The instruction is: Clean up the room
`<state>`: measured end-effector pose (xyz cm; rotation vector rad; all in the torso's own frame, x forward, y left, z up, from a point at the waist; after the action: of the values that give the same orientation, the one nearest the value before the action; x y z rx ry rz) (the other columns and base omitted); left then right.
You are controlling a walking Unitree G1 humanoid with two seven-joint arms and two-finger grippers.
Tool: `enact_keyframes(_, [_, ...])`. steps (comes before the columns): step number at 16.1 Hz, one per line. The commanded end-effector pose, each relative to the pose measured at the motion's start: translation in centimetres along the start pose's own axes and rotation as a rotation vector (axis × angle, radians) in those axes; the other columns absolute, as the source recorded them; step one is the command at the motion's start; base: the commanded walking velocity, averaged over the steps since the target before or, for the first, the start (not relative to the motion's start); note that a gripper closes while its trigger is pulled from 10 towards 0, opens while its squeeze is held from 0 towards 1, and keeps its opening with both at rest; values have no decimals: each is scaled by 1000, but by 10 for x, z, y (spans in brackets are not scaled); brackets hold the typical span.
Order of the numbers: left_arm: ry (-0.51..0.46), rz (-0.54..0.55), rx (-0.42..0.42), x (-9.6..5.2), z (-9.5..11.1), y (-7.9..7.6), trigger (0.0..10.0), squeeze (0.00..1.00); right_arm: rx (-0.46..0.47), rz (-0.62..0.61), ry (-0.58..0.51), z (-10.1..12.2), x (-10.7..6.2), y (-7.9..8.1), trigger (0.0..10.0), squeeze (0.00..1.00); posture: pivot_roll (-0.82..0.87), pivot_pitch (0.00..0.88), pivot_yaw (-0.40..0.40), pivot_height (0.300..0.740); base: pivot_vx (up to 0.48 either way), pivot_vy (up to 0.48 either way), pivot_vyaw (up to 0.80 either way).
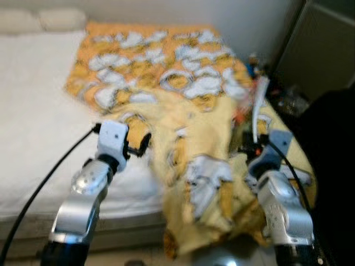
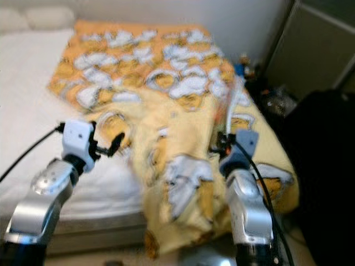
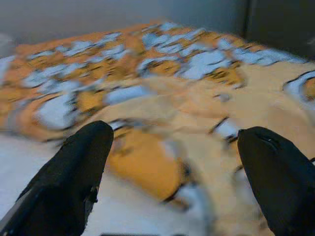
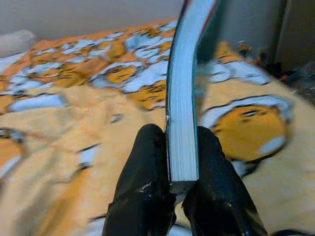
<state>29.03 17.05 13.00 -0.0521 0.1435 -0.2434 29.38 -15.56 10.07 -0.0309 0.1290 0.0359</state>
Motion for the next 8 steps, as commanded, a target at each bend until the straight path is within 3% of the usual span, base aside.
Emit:
enact_keyframes(1, [-10, 3, 6, 1, 3, 0, 10000, 0, -7, 16, -69, 15, 2, 4, 10000, 0, 103, 0, -24, 740, 0, 379, 0])
enact_keyframes(3, [-10, 3, 10, 1, 3, 0, 10000, 0, 3, 14, -49, 13, 3, 4, 10000, 0, 105, 0, -24, 740, 0, 381, 0])
enact_keyframes(6, [-11, 4, 14, 3, 4, 0, 10000, 0, -3, 6, -43, 13, 5, 2, 10000, 0, 106, 0, -23, 740, 0, 385, -800])
enact_keyframes(8, [-12, 4, 14, 3, 4, 0, 10000, 0, -33, 0, -50, 14, 5, 2, 10000, 0, 106, 0, -23, 740, 0, 396, 0])
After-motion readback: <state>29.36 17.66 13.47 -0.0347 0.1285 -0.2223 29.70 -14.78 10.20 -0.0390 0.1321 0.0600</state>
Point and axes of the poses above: a point about 5 cm out from each wrist's last joint towards the gripper, its own x axis pointing out of the wrist towards the gripper, its own z axis along the axis of the wrist's last joint, y = z × x, the point moved 1 cm from there along x, pointing out of the wrist towards the gripper, and after that the axes turned 15 degrees about -x, right-handed, at the moved point
